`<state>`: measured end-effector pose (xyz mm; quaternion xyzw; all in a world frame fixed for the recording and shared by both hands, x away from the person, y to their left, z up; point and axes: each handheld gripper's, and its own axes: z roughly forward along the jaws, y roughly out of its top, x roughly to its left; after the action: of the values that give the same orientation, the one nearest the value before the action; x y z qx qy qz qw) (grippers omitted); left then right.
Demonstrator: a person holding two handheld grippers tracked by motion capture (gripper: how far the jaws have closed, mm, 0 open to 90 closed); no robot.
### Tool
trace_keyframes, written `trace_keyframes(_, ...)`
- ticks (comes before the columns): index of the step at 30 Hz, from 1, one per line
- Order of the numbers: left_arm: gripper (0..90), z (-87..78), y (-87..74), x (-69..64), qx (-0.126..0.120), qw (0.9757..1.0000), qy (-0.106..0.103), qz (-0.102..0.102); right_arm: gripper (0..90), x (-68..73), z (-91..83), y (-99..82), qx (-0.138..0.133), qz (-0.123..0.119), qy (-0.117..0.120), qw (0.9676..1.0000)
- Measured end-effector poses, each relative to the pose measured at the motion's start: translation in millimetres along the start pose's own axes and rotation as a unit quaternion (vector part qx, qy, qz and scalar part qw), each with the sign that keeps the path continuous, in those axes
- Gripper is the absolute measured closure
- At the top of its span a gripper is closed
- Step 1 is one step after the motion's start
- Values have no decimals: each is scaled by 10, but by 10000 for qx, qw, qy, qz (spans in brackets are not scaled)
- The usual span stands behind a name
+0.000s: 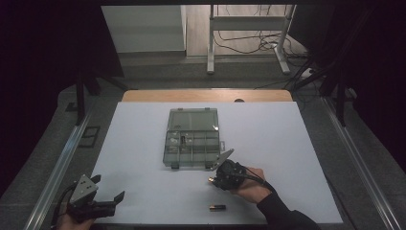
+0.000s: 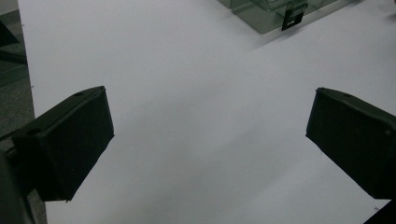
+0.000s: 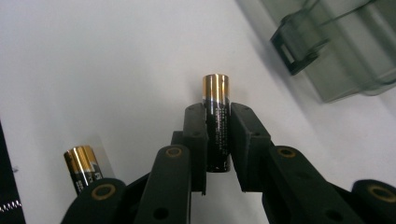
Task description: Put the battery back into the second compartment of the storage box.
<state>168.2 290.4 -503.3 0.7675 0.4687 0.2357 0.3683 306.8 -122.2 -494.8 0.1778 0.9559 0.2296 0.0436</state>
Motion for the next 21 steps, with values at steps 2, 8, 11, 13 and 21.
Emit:
trace_keyframes(2, 9, 2, 0, -2, -1, 10000, -1, 2, 771, -11, -35, 10, -85, 61, -45, 9999)
trace_keyframes(8, 10, 7, 2, -6, 1, 10000, 3, 0, 771, -35, -113, 45, -328, 211, 6, 9992)
trace_keyframes(11, 10, 10, 3, -7, 16, 10000, 9, -1, 771, -33, -154, 80, -373, 244, -60, 9990)
trace_keyframes(13, 10, 10, 4, -8, 23, 10000, 12, 2, 771, -47, -194, 120, -465, 256, -83, 9986)
trace_keyframes(21, 11, 16, 5, -6, 41, 10000, 17, -13, 772, -121, -228, 257, -572, 436, -139, 9973)
